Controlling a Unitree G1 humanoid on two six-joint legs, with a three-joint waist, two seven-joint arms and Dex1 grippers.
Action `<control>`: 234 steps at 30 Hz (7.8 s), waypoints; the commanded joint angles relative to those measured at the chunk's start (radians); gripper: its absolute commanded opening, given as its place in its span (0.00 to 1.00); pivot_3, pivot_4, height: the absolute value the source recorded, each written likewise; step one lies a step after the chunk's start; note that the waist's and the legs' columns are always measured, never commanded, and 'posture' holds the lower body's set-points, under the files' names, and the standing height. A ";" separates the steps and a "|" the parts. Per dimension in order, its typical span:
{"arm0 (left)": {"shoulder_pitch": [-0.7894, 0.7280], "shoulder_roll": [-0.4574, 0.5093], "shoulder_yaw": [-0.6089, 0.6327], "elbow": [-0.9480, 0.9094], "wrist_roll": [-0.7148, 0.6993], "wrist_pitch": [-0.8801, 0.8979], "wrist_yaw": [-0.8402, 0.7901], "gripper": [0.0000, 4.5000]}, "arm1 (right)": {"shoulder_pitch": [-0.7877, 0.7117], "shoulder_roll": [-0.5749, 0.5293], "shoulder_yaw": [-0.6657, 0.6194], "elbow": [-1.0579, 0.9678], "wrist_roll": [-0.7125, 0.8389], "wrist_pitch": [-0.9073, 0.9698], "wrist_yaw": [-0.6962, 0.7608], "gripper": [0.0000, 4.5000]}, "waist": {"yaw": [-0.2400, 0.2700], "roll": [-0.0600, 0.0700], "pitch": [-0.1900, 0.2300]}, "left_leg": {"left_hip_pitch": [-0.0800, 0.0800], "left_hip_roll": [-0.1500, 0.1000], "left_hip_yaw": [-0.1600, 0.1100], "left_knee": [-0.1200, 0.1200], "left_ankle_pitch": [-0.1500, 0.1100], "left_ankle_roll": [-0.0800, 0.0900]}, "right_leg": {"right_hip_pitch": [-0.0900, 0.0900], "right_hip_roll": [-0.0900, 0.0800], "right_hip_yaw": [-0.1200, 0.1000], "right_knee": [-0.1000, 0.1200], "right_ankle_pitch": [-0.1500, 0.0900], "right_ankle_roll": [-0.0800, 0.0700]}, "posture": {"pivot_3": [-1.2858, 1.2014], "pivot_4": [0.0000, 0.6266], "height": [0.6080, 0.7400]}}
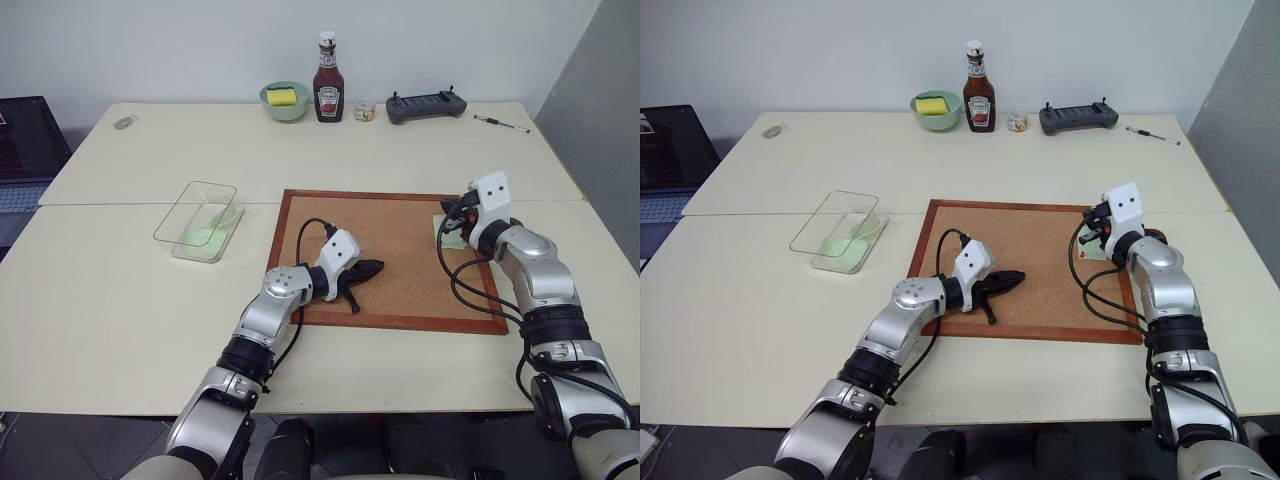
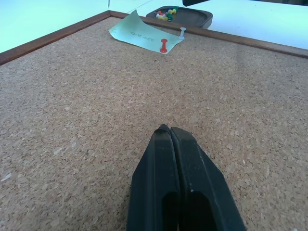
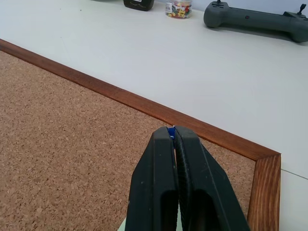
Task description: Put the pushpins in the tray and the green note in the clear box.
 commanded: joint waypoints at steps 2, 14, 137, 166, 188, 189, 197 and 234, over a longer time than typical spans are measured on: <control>0.025 -0.007 -0.027 0.007 0.013 0.014 -0.009 0.00 | 0.021 -0.043 -0.057 -0.124 0.030 0.032 0.000 0.01 | 0.000 0.000 0.000 | 0.000 0.000 0.000 0.000 0.000 0.000 | 0.000 0.000 0.000 0.000 0.000 0.000 | 0.52 0.24 1.00; 0.021 -0.003 -0.027 0.021 0.027 -0.007 -0.013 0.00 | 0.306 -0.238 -0.080 -0.387 -0.088 0.055 -0.021 0.01 | 0.007 0.001 -0.001 | 0.001 0.000 0.001 0.000 0.000 0.000 | 0.001 -0.001 0.000 0.000 0.000 0.000 | 0.52 0.24 1.00; 0.044 0.019 -0.047 0.029 0.057 -0.033 0.003 0.00 | 0.314 -0.189 -0.095 -0.389 -0.032 0.051 -0.053 0.80 | 0.005 0.006 -0.004 | 0.005 0.000 0.001 -0.001 0.000 0.000 | 0.005 0.000 0.001 -0.002 0.000 0.000 | 0.52 0.24 1.00; 0.046 0.020 -0.045 0.023 0.061 -0.029 0.010 0.00 | 0.224 -0.038 0.023 -0.259 0.047 0.109 0.056 0.32 | 0.005 0.006 -0.004 | 0.005 0.000 0.000 -0.001 0.000 0.000 | 0.006 0.000 0.000 -0.002 0.000 0.000 | 0.52 0.24 1.00; 0.051 0.016 -0.031 0.011 0.033 0.015 -0.001 0.00 | 0.251 -0.091 0.026 -0.442 0.071 0.048 0.155 0.01 | 0.003 0.006 -0.004 | 0.004 0.000 0.000 -0.002 0.000 0.000 | 0.005 0.000 0.000 -0.002 0.000 0.000 | 0.52 0.24 1.00; 0.050 0.015 -0.028 0.011 0.031 0.019 0.000 0.00 | 0.255 -0.103 0.037 -0.456 0.057 0.033 0.166 0.01 | 0.003 0.006 -0.004 | 0.004 0.000 0.000 -0.002 0.000 0.000 | 0.005 0.000 0.000 -0.002 0.000 0.000 | 0.52 0.24 1.00; 0.019 0.000 0.010 0.022 0.018 0.050 0.037 0.00 | 0.272 -0.133 0.077 -0.532 0.030 -0.001 0.206 0.01 | 0.007 0.006 -0.004 | 0.005 0.000 0.000 -0.001 0.000 0.000 | 0.006 0.000 0.000 -0.002 0.000 0.001 | 0.52 0.24 1.00; -0.140 -0.206 0.488 -0.190 -0.679 0.903 0.392 0.99 | 0.279 -0.154 0.204 -0.619 -0.144 -0.256 0.237 0.00 | 0.008 -0.001 0.001 | 0.002 0.000 -0.001 -0.001 0.001 -0.002 | 0.004 0.000 -0.001 -0.003 0.000 0.001 | 0.52 0.24 1.00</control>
